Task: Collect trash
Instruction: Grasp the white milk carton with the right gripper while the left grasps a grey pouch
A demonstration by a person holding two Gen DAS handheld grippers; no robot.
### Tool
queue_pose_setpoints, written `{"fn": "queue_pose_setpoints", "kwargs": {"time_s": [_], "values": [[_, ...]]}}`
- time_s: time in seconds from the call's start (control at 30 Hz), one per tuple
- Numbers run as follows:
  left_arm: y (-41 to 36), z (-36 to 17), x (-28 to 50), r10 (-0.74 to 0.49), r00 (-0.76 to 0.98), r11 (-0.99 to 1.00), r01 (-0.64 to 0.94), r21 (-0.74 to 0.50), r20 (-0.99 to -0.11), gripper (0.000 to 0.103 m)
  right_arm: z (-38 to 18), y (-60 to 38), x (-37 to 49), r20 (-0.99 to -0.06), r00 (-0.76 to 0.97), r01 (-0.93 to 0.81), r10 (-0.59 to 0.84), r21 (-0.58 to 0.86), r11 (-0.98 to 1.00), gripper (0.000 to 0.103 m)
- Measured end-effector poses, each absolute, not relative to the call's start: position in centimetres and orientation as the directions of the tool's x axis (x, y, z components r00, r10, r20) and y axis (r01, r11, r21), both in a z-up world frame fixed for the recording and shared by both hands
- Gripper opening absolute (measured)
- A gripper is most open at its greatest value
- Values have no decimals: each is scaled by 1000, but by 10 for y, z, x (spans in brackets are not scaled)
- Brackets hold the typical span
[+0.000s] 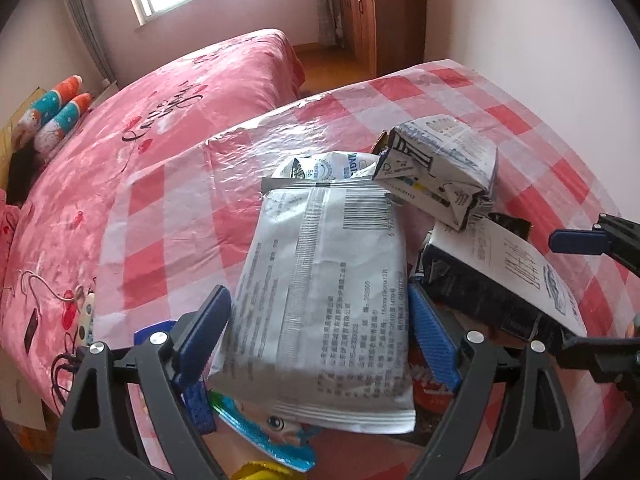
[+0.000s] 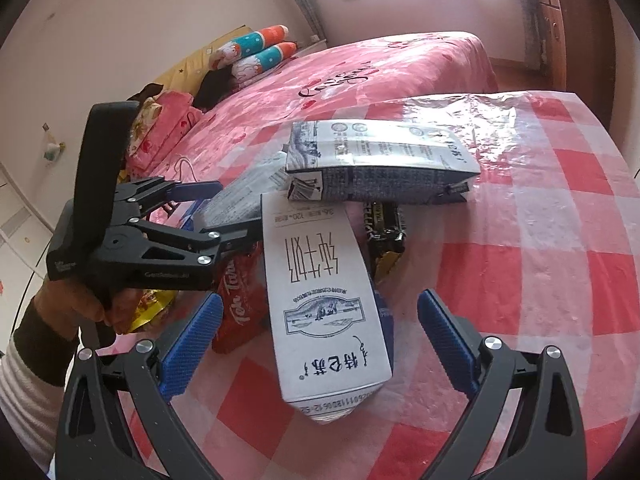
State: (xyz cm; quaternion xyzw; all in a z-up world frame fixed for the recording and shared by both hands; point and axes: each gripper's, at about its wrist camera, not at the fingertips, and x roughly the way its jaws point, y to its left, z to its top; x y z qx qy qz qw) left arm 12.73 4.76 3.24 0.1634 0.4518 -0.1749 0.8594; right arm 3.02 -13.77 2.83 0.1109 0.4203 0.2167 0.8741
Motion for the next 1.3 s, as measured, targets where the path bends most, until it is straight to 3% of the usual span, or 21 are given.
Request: {"fn": "queue_pose_setpoints", "kwargs": {"time_s": [0.1,0.17,0.37,0.53,0.63,1.0,1.3], "values": [[51,29,133,-166,515,894,438,92,-841,88,26,-136,29,-689,556,-284,465,368,885,95],[52,29,136,-178,511,904,422,66,-841,88,24,-137,29,-692,555,-280,462,367,887,86],[52,27,136,-187,510,921,389,32,-840,84,17,-142,27,-698,552,-257,456,378,890,76],[53,27,131,-180,522,933,360,24,-834,79,14,-140,23,-695,545,-267,470,388,882,75],[53,28,127,-174,529,940,341,20,-831,78,14,-134,20,-704,558,-267,440,350,898,64],[66,37,93,-149,565,965,261,4,-812,78,19,-128,-4,-698,586,-255,412,324,911,64],[88,46,48,-145,611,983,180,-41,-778,78,24,-126,-33,-676,564,-273,475,390,879,64]]}}
